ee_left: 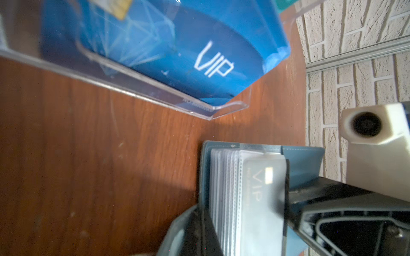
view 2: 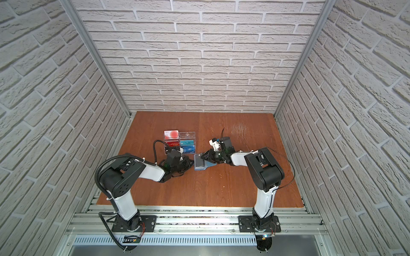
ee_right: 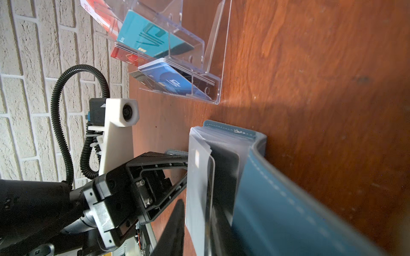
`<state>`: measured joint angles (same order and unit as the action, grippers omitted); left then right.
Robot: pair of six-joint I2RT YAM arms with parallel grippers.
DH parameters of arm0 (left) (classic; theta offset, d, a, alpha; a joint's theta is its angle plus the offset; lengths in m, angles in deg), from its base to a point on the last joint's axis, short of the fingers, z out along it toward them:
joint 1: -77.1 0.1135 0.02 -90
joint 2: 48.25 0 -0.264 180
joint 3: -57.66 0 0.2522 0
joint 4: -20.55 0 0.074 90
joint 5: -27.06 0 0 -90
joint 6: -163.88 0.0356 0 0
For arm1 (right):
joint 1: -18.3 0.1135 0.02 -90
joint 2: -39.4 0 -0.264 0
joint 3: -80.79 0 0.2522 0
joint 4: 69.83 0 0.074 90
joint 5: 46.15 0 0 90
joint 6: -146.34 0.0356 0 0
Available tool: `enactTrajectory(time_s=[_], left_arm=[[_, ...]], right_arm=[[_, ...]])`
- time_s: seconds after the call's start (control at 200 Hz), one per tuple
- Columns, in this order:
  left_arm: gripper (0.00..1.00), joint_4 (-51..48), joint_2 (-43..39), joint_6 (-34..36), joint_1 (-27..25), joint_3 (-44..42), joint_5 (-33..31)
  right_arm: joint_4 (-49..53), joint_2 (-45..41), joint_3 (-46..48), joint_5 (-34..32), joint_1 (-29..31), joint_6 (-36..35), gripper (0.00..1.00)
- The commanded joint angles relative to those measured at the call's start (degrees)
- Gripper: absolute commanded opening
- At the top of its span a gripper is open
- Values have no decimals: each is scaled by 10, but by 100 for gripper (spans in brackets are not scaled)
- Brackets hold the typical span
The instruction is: Take the credit cards out of the card holder
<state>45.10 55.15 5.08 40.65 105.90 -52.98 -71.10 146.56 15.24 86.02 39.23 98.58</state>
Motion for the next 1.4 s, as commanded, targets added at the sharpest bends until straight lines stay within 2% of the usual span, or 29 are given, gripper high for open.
enactTrajectory(time_s=[0.0,0.09,0.32,0.53,0.88,1.23,1.395], left_arm=[[0,-12,16,3,-6,-8,-2],[0,-12,15,4,-6,-8,-2],[0,-12,15,3,-6,-8,-1],[0,-14,14,4,-6,-7,0],[0,-16,12,4,-5,-7,1],[0,-18,15,5,-4,-5,1],[0,-15,16,4,-5,-6,1]], right_arm=[[35,-3,-19,-6,16,-39,22],[48,-17,-19,-10,16,-52,22],[161,-29,-52,-78,28,-127,22],[207,-24,-76,-118,46,-157,22],[136,-1,-65,-48,48,-111,23],[131,-8,-59,-43,40,-104,14],[129,-18,-51,-43,31,-102,13]])
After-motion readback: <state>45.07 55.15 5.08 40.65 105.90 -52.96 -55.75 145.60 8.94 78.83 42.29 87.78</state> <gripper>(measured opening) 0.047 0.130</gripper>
